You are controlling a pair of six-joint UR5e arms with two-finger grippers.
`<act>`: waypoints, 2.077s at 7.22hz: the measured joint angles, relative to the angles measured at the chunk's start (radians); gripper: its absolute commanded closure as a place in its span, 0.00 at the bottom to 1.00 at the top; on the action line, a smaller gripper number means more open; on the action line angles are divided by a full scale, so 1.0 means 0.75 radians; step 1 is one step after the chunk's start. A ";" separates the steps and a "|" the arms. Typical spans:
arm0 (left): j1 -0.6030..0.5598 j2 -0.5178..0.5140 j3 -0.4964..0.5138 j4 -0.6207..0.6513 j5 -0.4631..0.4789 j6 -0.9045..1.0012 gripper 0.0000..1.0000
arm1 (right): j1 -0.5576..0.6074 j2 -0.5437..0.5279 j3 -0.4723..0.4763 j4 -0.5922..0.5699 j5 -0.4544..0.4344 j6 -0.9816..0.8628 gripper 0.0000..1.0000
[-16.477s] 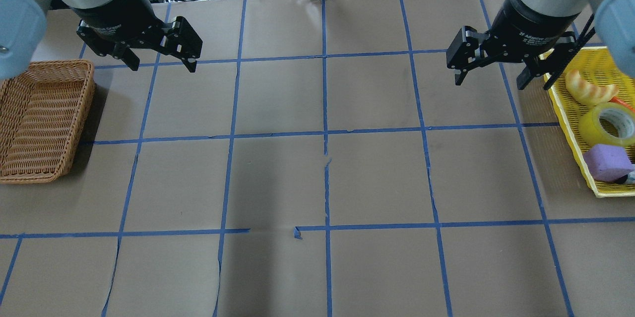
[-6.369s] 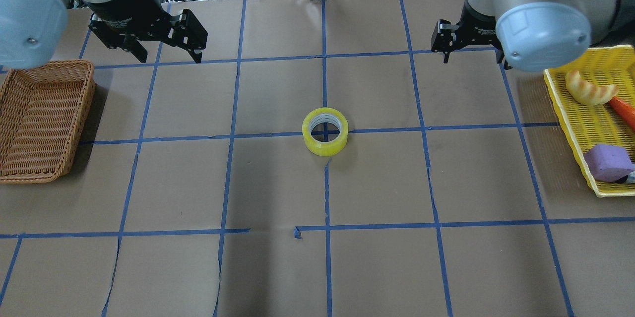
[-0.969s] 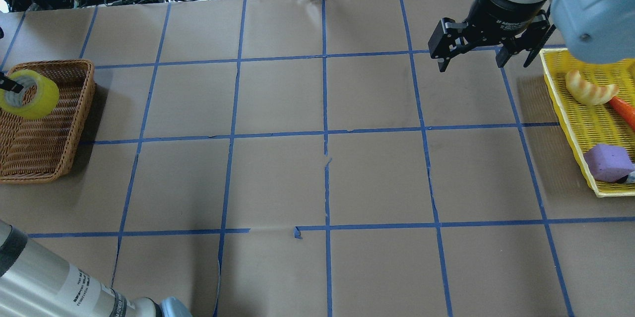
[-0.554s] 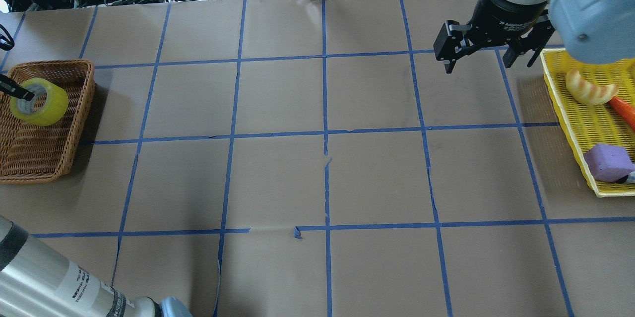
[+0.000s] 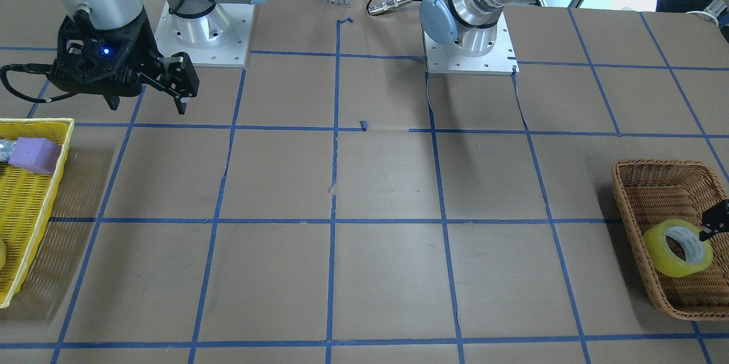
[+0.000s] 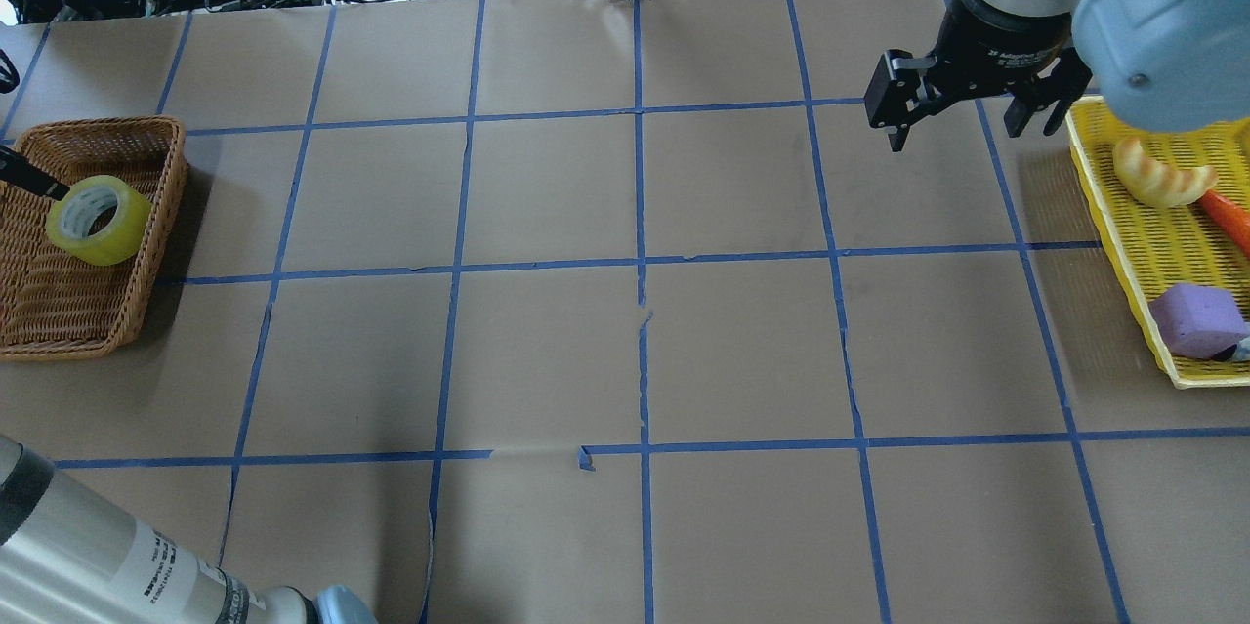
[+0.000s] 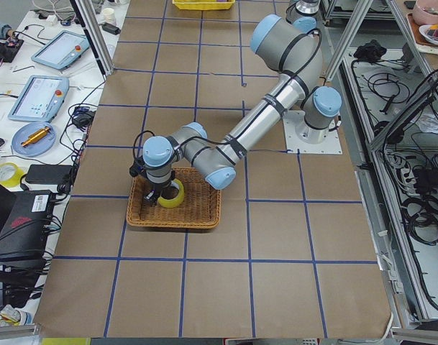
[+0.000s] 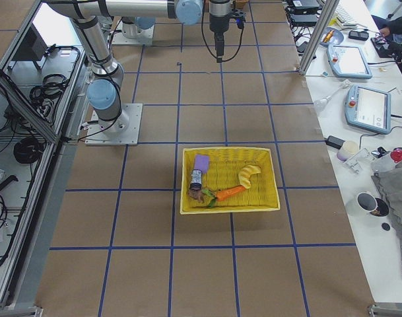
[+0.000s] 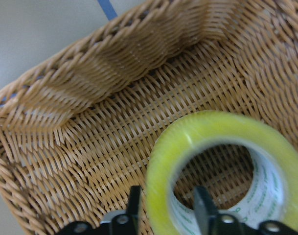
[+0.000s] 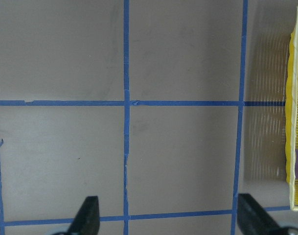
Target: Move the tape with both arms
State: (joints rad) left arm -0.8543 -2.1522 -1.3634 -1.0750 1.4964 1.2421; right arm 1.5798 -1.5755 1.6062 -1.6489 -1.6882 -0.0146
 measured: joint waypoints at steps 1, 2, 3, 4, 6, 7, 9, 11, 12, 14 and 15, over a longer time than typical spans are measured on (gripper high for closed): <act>-0.052 0.072 0.005 -0.078 0.003 -0.064 0.00 | 0.000 -0.003 0.004 -0.002 0.000 -0.001 0.00; -0.151 0.155 0.007 -0.172 0.021 -0.217 0.00 | 0.000 -0.003 0.005 -0.004 0.000 -0.001 0.00; -0.266 0.247 0.007 -0.294 0.050 -0.417 0.00 | 0.000 -0.002 0.005 -0.004 0.000 -0.001 0.00; -0.378 0.338 0.001 -0.414 0.069 -0.644 0.00 | 0.000 -0.002 0.007 -0.005 0.001 -0.001 0.00; -0.612 0.488 -0.025 -0.524 0.081 -1.099 0.00 | 0.000 -0.005 0.006 -0.006 0.003 -0.001 0.00; -0.744 0.542 -0.049 -0.536 0.084 -1.349 0.00 | 0.000 -0.006 0.006 -0.006 0.004 0.000 0.00; -0.925 0.640 -0.126 -0.546 0.081 -1.682 0.00 | 0.000 -0.005 0.007 -0.002 0.003 0.001 0.00; -0.967 0.708 -0.193 -0.555 0.071 -1.739 0.00 | 0.000 -0.004 0.008 -0.003 0.005 0.005 0.00; -0.972 0.729 -0.208 -0.556 0.068 -1.743 0.00 | 0.000 -0.005 0.008 -0.002 0.006 0.006 0.00; -0.974 0.755 -0.229 -0.568 0.073 -1.745 0.00 | 0.001 -0.018 0.005 0.010 0.029 0.004 0.00; -0.971 0.766 -0.231 -0.573 0.076 -1.745 0.00 | 0.001 -0.031 0.003 0.021 0.064 0.003 0.00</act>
State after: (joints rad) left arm -1.5824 -1.5778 -1.5369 -1.5049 1.5534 -0.0665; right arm 1.5806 -1.5989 1.6082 -1.6331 -1.6403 -0.0120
